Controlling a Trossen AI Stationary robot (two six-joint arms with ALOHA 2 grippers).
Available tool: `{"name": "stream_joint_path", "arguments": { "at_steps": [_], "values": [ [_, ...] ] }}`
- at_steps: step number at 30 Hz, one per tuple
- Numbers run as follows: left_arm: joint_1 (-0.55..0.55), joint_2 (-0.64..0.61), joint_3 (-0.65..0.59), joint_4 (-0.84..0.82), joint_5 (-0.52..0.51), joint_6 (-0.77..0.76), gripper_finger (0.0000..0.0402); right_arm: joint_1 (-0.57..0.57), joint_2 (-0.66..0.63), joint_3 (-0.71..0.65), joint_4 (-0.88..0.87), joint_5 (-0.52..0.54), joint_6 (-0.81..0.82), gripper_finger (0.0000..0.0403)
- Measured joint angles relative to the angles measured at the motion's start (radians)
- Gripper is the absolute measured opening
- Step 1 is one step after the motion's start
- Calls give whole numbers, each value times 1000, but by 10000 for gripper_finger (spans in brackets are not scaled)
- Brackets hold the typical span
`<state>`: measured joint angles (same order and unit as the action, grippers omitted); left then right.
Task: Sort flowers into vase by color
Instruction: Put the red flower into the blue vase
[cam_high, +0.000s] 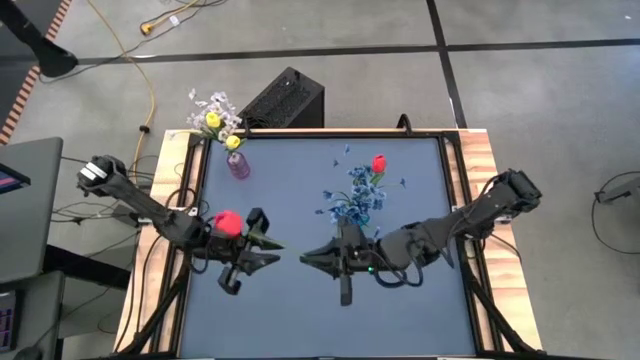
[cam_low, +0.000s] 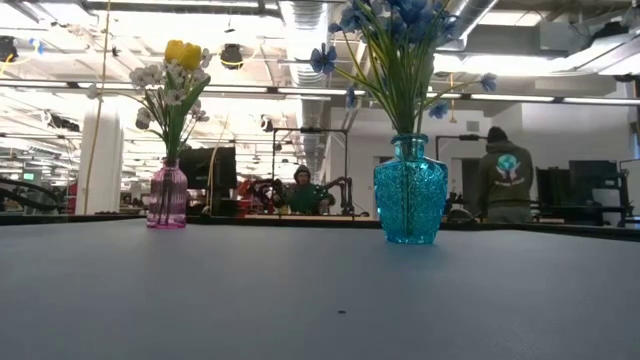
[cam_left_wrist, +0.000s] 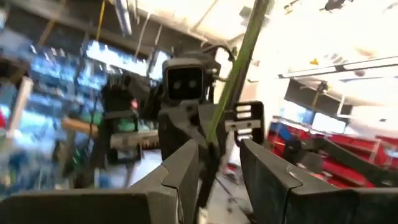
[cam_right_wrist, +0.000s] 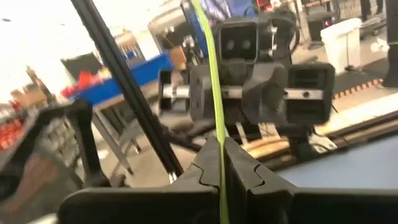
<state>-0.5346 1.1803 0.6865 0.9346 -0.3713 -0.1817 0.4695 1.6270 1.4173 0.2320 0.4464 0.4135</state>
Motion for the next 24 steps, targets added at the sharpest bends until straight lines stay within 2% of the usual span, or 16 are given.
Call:
{"name": "stream_joint_path", "arguments": {
  "at_steps": [4, 8, 11, 17, 24],
  "values": [
    [5, 38, 51, 15, 31, 90, 107, -21, 9, 1, 7, 1, 5, 26],
    [3, 14, 56, 13, -35, 137, 106, -28, 9, 1, 10, 1, 4, 26],
    [4, -21, 56, 16, -42, 182, 106, -27, 9, 1, 5, 5, 5, 26],
    [5, -85, 56, -11, -82, 217, 106, -27, 9, 1, 0, 8, 1, 26],
    [4, -101, 56, -29, -77, 213, 106, -36, 9, 1, -22, 14, 4, 26]
  ]
}}
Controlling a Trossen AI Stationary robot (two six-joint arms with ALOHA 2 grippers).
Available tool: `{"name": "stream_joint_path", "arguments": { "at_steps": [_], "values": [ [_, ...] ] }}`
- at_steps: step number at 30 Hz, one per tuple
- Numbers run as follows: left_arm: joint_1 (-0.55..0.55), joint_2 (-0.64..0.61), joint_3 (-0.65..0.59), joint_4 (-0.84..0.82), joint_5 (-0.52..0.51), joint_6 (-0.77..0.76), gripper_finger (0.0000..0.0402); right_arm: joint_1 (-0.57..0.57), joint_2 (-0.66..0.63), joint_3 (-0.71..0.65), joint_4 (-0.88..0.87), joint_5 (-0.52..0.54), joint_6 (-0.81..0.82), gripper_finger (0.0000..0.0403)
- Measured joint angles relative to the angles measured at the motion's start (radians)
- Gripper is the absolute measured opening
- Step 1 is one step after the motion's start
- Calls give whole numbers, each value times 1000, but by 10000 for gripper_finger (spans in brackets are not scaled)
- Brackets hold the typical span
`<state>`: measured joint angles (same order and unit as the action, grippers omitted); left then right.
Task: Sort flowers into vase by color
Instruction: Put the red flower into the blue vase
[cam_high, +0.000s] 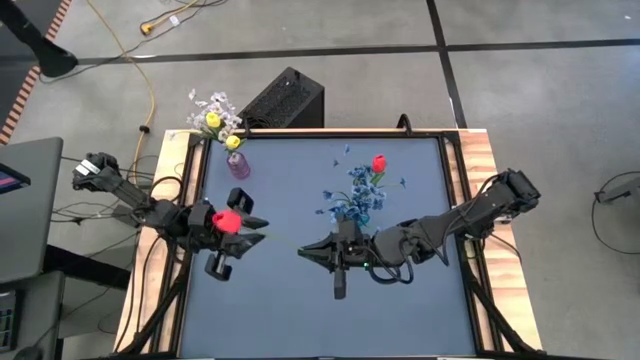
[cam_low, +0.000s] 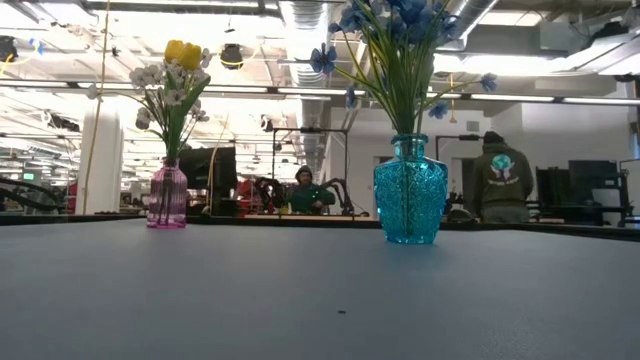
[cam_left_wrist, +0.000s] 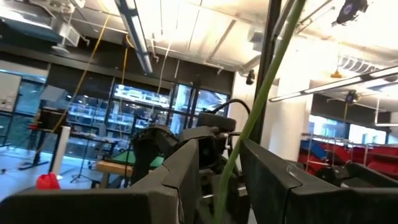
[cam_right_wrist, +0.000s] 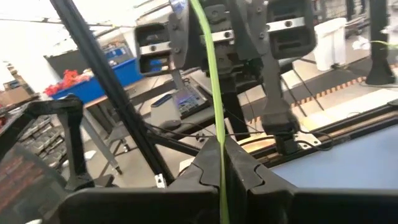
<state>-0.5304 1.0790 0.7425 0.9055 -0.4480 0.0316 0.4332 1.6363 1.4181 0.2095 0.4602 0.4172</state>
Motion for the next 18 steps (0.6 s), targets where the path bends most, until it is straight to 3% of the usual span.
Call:
{"name": "stream_joint_path", "arguments": {
  "at_steps": [10, 18],
  "values": [
    [0, 1, 0, -101, 17, -22, 96, -4, 5, 0, -2, 39, -7, 26],
    [0, 1, 0, -81, 13, -22, 76, -4, 5, 0, -39, 39, 23, 26]
  ]
}}
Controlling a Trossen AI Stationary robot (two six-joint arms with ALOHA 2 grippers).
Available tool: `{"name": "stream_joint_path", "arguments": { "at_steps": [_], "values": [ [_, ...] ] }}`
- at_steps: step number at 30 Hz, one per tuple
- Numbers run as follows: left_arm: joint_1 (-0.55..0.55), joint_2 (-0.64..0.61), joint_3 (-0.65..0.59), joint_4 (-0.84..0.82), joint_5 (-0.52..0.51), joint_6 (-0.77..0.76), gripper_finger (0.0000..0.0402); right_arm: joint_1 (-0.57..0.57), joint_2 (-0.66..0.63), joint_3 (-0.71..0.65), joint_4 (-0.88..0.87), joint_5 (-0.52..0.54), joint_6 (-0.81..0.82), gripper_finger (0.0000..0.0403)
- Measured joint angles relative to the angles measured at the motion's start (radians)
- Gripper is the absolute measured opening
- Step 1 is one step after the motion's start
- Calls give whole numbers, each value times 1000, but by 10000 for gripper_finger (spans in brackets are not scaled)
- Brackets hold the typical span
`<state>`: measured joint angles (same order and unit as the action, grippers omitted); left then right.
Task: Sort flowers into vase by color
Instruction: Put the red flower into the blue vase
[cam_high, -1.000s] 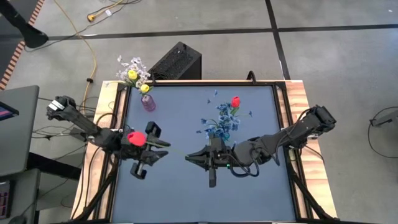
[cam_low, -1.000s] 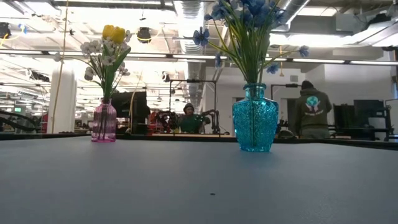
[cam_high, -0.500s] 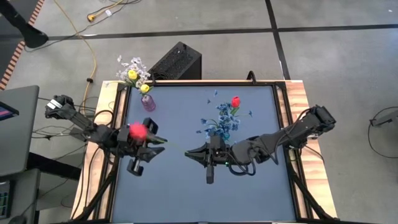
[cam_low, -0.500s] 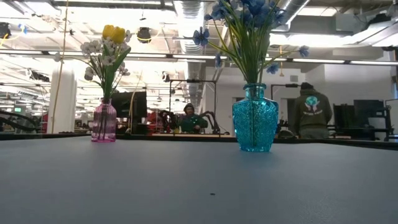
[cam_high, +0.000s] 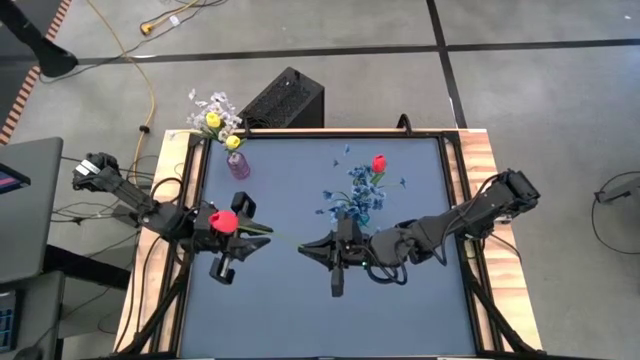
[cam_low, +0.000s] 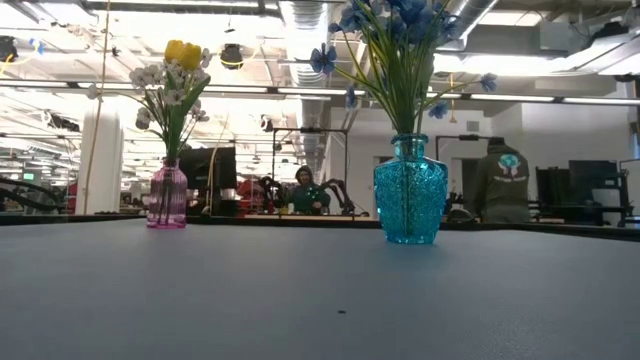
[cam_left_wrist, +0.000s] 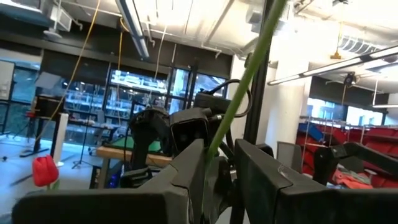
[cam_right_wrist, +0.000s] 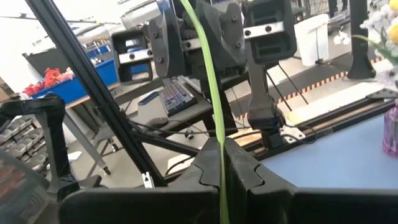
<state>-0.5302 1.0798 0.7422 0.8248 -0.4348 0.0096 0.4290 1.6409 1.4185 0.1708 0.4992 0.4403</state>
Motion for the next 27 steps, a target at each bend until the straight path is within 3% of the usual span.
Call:
{"name": "stream_joint_path", "arguments": {
  "at_steps": [9, 14, 16, 23, 27],
  "values": [
    [0, 1, 0, -5, -39, -17, 72, -5, 0, 0, -15, 0, 6, 26],
    [0, 1, 0, -5, -62, -15, 29, -6, 0, 0, -14, -5, 5, 32],
    [0, 1, 0, -5, -65, -11, 8, -6, 0, 0, -13, -28, 4, 54],
    [0, 2, 0, -6, -64, -12, 1, -6, 0, 1, -13, -38, 25, 143],
    [0, -5, 0, -8, -73, -14, 0, -10, -4, 1, -18, -101, 26, 198]
  ]
}}
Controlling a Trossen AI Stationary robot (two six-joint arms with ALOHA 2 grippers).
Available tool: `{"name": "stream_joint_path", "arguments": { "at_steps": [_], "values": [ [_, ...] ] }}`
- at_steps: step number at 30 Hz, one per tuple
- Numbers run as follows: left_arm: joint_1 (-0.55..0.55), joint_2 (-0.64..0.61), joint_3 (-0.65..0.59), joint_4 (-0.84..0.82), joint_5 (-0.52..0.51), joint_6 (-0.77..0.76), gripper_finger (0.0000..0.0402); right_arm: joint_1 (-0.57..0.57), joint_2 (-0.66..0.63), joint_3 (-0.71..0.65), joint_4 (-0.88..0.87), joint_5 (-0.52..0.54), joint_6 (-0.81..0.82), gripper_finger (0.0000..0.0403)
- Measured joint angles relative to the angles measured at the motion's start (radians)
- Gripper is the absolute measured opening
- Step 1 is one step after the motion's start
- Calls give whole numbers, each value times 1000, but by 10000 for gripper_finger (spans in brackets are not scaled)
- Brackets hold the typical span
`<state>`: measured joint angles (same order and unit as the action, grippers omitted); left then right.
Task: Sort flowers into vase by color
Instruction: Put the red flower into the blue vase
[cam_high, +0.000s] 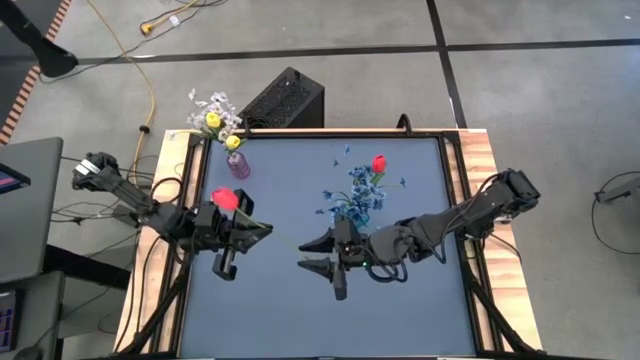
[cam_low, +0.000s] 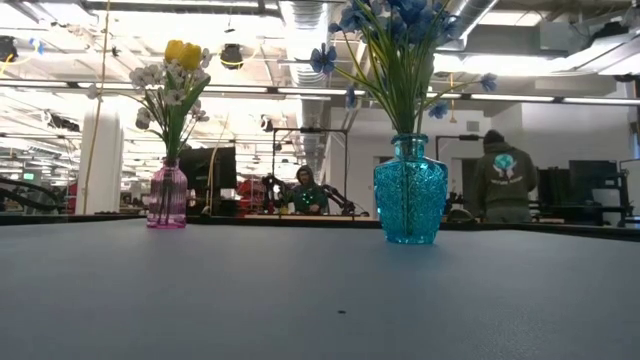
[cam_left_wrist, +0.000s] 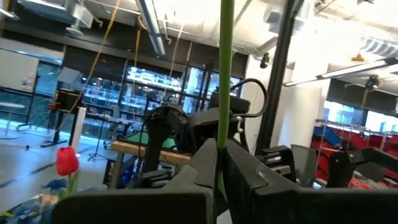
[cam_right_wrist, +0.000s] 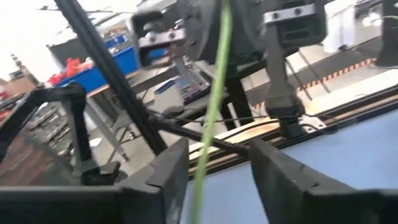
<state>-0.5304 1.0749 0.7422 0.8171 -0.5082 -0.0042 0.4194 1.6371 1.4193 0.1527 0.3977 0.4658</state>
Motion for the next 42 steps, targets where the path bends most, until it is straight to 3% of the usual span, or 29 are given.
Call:
{"name": "stream_joint_path", "arguments": {
  "at_steps": [5, 9, 13, 19, 23, 25, 30, 35, 38, 42],
  "values": [
    [12, -74, 2, -75, -56, 5, 0, 1, -61, 0, -75, -58, -3, 243],
    [71, -155, 73, -395, -78, -24, 0, 30, -143, 0, -184, -24, 8, 247],
    [192, -166, 177, -696, -2, -61, 0, 82, -236, 0, -286, 136, 16, 243],
    [477, -178, 261, -971, 212, -18, 0, 152, -334, 0, -412, 446, 45, 234],
    [701, -215, 265, -994, 471, -16, 0, 182, -352, 0, -441, 586, 75, 230],
    [795, -208, 266, -1014, 547, -15, 0, 188, -351, 0, -442, 633, 76, 228],
    [904, -113, 215, -917, 721, -49, 0, 167, -348, 0, -456, 663, 76, 224],
    [887, 11, 215, -775, 764, -73, 0, 146, -367, 0, -538, 655, 77, 223],
    [858, 86, 216, -651, 755, -87, 0, 145, -387, 0, -619, 652, 86, 223],
    [851, 176, 249, -620, 712, -119, 0, 145, -424, -1, -749, 634, 152, 223]
  ]
}}
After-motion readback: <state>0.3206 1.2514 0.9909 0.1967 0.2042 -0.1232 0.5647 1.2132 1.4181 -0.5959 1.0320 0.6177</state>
